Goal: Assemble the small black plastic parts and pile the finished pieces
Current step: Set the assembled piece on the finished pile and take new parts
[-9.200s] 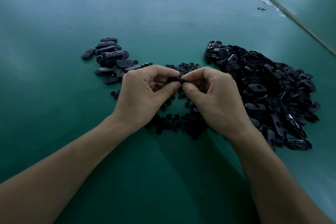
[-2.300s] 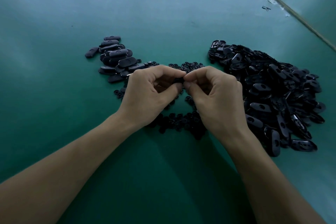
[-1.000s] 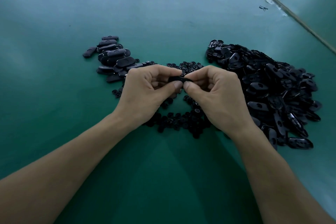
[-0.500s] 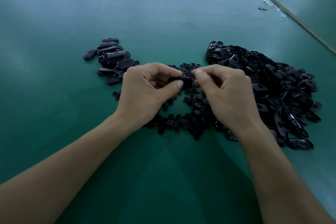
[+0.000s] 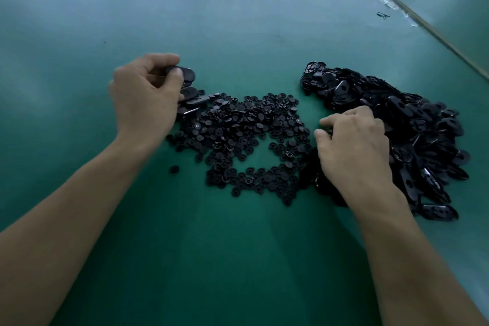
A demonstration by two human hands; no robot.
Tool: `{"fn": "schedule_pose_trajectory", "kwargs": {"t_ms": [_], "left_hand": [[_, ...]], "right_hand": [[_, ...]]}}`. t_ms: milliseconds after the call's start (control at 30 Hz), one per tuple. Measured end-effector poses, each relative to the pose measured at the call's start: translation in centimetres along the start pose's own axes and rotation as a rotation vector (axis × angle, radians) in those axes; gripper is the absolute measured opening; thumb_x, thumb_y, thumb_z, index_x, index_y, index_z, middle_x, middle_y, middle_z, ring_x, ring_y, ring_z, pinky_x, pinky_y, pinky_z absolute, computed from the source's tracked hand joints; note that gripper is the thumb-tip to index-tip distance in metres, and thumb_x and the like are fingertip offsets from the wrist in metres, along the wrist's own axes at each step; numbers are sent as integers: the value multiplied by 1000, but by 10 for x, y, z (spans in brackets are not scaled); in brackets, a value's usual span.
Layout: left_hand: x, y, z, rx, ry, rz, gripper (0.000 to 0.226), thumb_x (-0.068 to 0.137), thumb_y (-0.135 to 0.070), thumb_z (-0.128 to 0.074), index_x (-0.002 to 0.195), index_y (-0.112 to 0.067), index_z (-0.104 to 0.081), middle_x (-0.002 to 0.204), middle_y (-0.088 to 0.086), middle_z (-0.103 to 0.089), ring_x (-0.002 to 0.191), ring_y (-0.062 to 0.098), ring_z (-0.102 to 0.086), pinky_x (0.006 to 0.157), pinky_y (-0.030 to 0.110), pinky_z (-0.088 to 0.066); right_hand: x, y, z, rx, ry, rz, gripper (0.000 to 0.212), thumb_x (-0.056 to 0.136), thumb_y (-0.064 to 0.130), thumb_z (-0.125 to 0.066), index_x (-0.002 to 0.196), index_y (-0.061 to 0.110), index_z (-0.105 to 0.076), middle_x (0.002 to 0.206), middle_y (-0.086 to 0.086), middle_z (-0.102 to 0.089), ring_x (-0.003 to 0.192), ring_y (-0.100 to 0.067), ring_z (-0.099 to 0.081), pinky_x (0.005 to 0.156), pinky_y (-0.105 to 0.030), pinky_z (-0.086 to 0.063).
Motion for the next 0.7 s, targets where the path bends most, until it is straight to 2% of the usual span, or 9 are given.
{"fn": "schedule_pose_trajectory", "kwargs": {"t_ms": [67,100,200,267,333,400,467,567,700], "left_hand": [[8,9,4,73,4,16,20,87,-22,-65,105,-25,-75,88,-9,-75,72,6,-72,79,32,-62],[10,12,6,116,14,10,21,86,-23,-66,105,-25,-76,88,-8,-74,73,3,-71,83,29,-60],[11,16,7,249,36,-29,21,85,-27,-70,104,-25,-77,82,-13,-70,66,-14,-62,77,5,-49],[8,15,8,313,41,-49,21,84,-30,-71,105,-26,-77,82,-17,-66,66,-17,-59,72,-2,-41],[6,13,9,392,37,-62,26,85,-34,-70,109,-28,-76,95,-11,-69,81,-4,-63,81,11,-45],[6,13,9,483,39,-81,32,86,-37,-70,116,-28,-73,116,3,-66,108,20,-61,97,31,-46],[5,13,8,528,48,-87,35,87,-38,-69,120,-27,-70,122,9,-60,117,29,-56,104,40,-43],[3,7,6,506,22,-124,31,87,-39,-66,116,-27,-71,117,6,-61,109,28,-58,100,37,-45],[-14,-14,-8,260,77,-187,7,88,-28,-68,94,-30,-69,87,-14,-65,70,0,-59,71,7,-45]], "right_hand": [[1,0,1,58,-32,20,23,99,25,-59,116,15,-72,121,-13,-56,111,-34,-54,96,-42,-46],[1,0,2,89,-52,26,21,99,24,-61,113,15,-73,118,-13,-59,109,-34,-56,94,-41,-47],[2,0,5,161,-130,33,17,98,20,-63,107,14,-76,111,-11,-67,100,-31,-62,88,-39,-52],[3,0,7,192,-193,33,17,99,18,-61,106,13,-77,107,-12,-69,97,-31,-64,87,-40,-54],[3,-1,9,219,-262,28,17,99,15,-61,107,12,-76,106,-14,-69,99,-33,-63,88,-44,-54],[5,-3,9,247,-291,16,18,100,14,-60,108,10,-75,108,-15,-69,103,-35,-63,90,-48,-53],[6,-5,8,257,-311,-1,18,100,15,-59,109,10,-74,111,-14,-66,104,-33,-60,91,-43,-51],[7,-7,10,292,-370,-20,18,101,16,-59,108,9,-73,118,-11,-58,109,-29,-55,90,-32,-45],[7,-5,12,357,-431,34,18,101,19,-59,106,9,-72,114,-6,-52,110,-27,-53,93,-29,-46]]}}
Point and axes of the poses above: each hand's wrist, its own x-axis towards the middle knuckle, its own z-axis out of the back of the hand, y = z × x, the point moved 3 cm from there along x, towards the middle knuckle
